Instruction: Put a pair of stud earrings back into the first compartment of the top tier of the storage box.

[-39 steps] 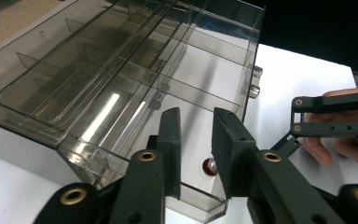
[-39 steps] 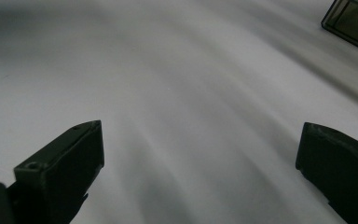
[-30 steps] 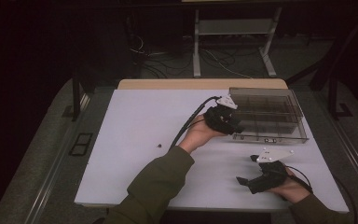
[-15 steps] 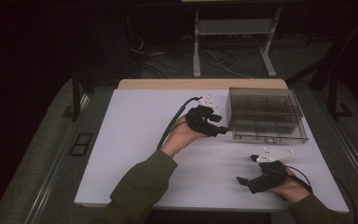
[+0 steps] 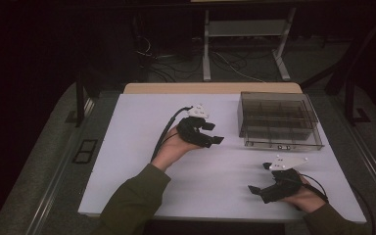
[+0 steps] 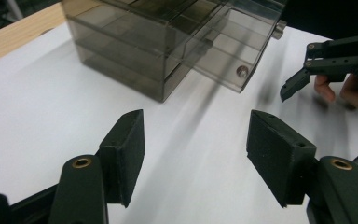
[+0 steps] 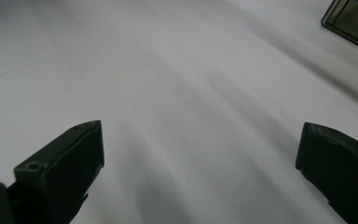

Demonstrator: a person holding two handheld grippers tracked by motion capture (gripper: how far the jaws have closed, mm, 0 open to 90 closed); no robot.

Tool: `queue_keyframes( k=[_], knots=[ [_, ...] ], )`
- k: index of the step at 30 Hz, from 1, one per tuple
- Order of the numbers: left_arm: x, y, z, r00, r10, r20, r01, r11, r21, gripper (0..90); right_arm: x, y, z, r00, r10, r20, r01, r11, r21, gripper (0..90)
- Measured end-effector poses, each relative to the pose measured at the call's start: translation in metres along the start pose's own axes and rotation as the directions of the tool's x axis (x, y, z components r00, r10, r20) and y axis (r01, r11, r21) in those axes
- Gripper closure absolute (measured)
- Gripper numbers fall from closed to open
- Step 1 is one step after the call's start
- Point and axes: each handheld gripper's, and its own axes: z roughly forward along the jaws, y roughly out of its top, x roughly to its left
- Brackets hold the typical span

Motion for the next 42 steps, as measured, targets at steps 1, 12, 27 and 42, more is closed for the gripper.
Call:
queue_keyframes(
  k=[1,12,27,42],
  knots=[
    [0.001,-0.002,-0.003,1.0,-0.001,-0.001,0.001,1.0,-0.001,35.6,0.0,0.0,0.0,1.0,0.0,0.0,0.0,1.0,0.0,0.4],
    [0.007,-0.026,-0.023,0.9984,-0.035,-0.044,0.035,0.9994,-0.006,32.2,0.0,0.0,0.0,1.0,-0.003,0.0,0.003,1.0,0.002,0.4],
    [0.017,-0.057,-0.052,0.9885,-0.063,-0.138,0.065,0.9978,0.013,31.9,0.0,0.0,0.0,1.0,-0.008,0.001,0.008,1.0,-0.001,0.4],
    [0.034,-0.089,-0.073,0.9713,-0.079,-0.225,0.096,0.9929,0.07,41.1,0.0,0.0,0.0,1.0,-0.007,-0.001,0.007,1.0,0.001,0.4]
  ],
)
